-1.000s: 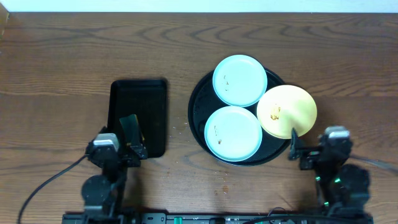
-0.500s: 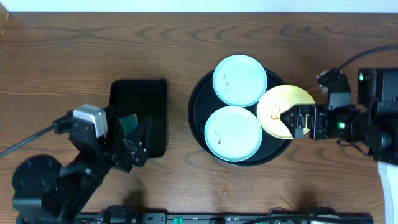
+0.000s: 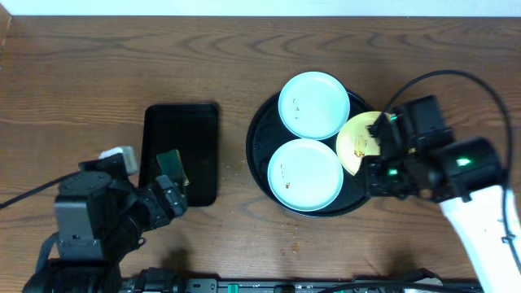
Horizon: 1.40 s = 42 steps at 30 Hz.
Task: Clean dirty plates on tray and stack at the side
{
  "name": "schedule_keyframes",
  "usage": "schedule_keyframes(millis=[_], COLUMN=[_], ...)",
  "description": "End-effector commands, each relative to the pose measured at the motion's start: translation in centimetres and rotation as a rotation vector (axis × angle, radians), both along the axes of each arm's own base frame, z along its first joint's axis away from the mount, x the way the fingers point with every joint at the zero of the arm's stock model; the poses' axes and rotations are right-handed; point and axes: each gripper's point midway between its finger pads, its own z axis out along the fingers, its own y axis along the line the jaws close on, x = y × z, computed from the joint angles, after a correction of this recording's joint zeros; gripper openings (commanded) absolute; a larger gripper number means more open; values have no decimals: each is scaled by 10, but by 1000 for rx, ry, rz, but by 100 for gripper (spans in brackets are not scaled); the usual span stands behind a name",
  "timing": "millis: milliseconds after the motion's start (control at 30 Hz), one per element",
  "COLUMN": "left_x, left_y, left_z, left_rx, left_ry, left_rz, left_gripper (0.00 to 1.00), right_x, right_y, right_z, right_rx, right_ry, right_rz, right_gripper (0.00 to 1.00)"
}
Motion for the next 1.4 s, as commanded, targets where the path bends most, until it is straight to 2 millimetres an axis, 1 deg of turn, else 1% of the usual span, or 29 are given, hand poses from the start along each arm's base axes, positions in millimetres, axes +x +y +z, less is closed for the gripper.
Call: schedule_keyframes(millis=[0, 67, 100, 167, 233, 267, 333, 367, 500, 567, 667, 767, 833, 867, 933, 1000, 1167, 1233, 1367], left_x=[-3, -3, -3, -2, -1, 0, 0, 0, -1, -2, -2, -3, -2, -2, -1, -1, -1, -2, -1], left_y=[25, 25, 25, 27, 30, 30, 30, 30, 30, 33, 33, 33, 33, 33, 33, 33, 41, 43, 45], left_z=[-5, -5, -5, -5, -4, -3, -5, -6, -17, -24, -32, -38, -40, -41, -41, -42, -42, -43, -45], left_rx=[60, 59, 59, 69, 83, 81, 68, 66, 71, 84, 87, 89, 90, 90, 90, 90, 127, 138, 147], left_ry=[35, 34, 34, 31, 24, 21, 29, 33, 65, 83, 105, 120, 123, 124, 124, 124, 128, 130, 141], left_rz=[152, 152, 151, 155, 171, 173, 187, 190, 189, 198, 197, 196, 196, 196, 196, 196, 226, 234, 240], left_gripper=[90, 90, 90, 90, 89, 89, 88, 86, 86, 86, 86, 86, 86, 86, 86, 86, 86, 86, 86], right_x=[5, 9, 10, 14, 21, 24, 27, 30, 43, 49, 53, 57, 58, 58, 56, 56, 55, 54, 54], right_y=[-6, -7, -8, -10, -7, -6, -4, -3, 2, 0, -8, -4, -1, -2, -2, -2, -1, -1, -1], right_z=[-31, -49, -58, -75, -92, -100, -109, -114, -125, -133, -145, -152, -159, -166, -175, -180, -188, -190, -197], right_rx=[-111, -137, -146, -153, -139, -131, -120, -112, -77, -83, -124, -114, -109, -122, -139, -146, -153, -153, -163], right_ry=[-11, -19, -22, -29, -54, -68, -88, -102, -167, -205, -229, -227, -210, -192, -165, -151, -132, -127, -110], right_rz=[-94, -131, -151, -179, -184, -184, -186, -187, -193, -206, -228, -224, -218, -216, -213, -211, -207, -204, -201], right_gripper=[27, 29, 36, 45, 46, 44, 38, 38, 35, 34, 37, 39, 39, 38, 33, 31, 26, 21, 20])
